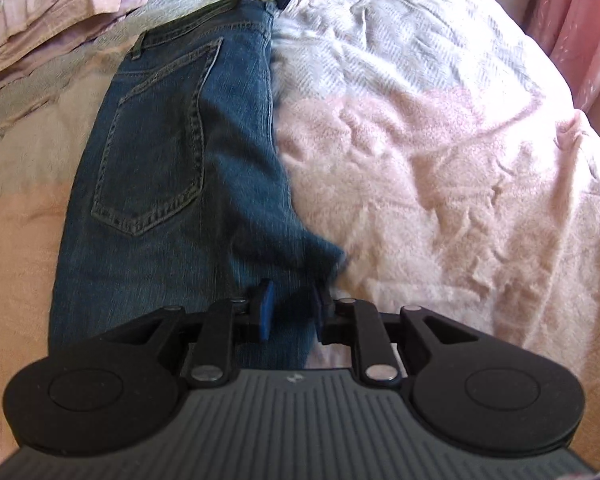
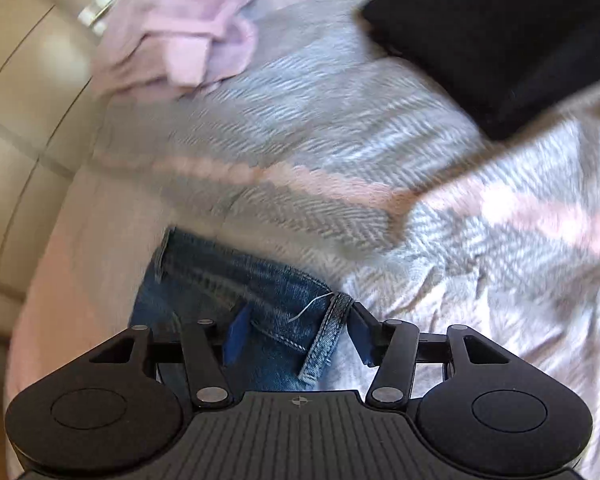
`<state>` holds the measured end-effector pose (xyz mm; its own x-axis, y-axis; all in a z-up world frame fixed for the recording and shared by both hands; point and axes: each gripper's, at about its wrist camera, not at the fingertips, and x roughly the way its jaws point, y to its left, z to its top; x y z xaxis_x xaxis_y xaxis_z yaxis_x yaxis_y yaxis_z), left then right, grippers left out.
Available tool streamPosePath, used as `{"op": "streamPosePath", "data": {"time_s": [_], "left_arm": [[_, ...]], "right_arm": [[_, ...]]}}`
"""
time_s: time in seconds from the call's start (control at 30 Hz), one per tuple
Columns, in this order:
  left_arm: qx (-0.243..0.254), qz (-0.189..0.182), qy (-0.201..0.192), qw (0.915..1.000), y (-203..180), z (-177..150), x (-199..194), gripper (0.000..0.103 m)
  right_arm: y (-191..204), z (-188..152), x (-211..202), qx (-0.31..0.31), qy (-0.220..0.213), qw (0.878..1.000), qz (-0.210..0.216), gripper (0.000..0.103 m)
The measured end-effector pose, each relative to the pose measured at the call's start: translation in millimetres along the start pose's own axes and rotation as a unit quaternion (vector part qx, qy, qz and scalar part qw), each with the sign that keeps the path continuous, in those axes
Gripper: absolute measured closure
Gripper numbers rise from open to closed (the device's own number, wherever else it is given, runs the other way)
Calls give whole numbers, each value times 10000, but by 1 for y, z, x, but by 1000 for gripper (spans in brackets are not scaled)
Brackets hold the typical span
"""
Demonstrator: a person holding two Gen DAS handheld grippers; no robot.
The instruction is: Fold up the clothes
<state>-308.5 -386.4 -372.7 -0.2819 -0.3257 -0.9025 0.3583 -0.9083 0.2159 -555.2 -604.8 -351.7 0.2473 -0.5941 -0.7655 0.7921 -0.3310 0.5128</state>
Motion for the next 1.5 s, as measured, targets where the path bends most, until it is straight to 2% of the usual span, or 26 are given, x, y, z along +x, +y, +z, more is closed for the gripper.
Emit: {"op": "streamPosePath", "data": {"time_s": [0.13,0.2,0.27,0.33,0.4,0.47,0.53,0.67,0.73,0.77,0.8,0.83,1.0,1.1,1.13,1.3,1.4,1.5], "left_arm": [[-472,185,340,9981,0,-17,-20,86],[-788,404,529,9947,2,-31,-36,86],[-1188,654,719,9882,6,-48,-55,83],[-1629,918,897,9782,11,-67,-76,78],[-2069,1227,1052,9649,14,-88,-99,72],[-2437,1648,1227,9478,15,-110,-121,68],[-2911,1989,1365,9258,19,-136,-142,65],[-3884,2352,1362,8805,25,-194,-185,54],[-4144,2434,1265,8677,26,-221,-205,43],[-4196,2468,1195,8653,26,-234,-214,40],[-4223,2493,1123,8642,25,-246,-223,36],[-4192,2487,1052,8668,25,-259,-230,34],[-3918,2174,693,8913,33,-318,-264,33],[-3612,2107,492,9070,36,-337,-287,32],[-3540,2119,440,9099,36,-343,-294,32],[-3618,2040,225,9094,34,-359,-311,30],[-3600,2006,173,9110,27,-365,-316,30],[-3512,2000,183,9145,16,-365,-319,30]], "right_arm": [[-2,-24,-24,-122,239,9995,-159,49],[-1,-40,-37,-217,440,9986,-182,49],[3,-58,-55,-334,628,9974,-152,49],[10,-75,-71,-523,802,9953,-125,49],[23,-91,-84,-807,1019,9915,-72,48],[40,-108,-93,-1146,1221,9859,15,48],[60,-123,-100,-1436,1377,9799,144,48],[107,-153,-116,-1935,1501,9686,437,48],[129,-173,-132,-2120,1383,9660,515,47],[139,-183,-140,-2202,1317,9650,548,47],[150,-193,-148,-2283,1250,9638,582,46],[159,-204,-157,-2343,1162,9634,595,46],[193,-270,-204,-2525,483,9660,275,44],[209,-316,-234,-2513,230,9676,-7,43],[214,-330,-243,-2494,175,9682,-44,42],[244,-387,-276,-3063,-73,9516,-221,41],[257,-405,-288,-3365,-235,9412,-178,41],[261,-411,-296,-3454,-361,9377,-127,41]]}}
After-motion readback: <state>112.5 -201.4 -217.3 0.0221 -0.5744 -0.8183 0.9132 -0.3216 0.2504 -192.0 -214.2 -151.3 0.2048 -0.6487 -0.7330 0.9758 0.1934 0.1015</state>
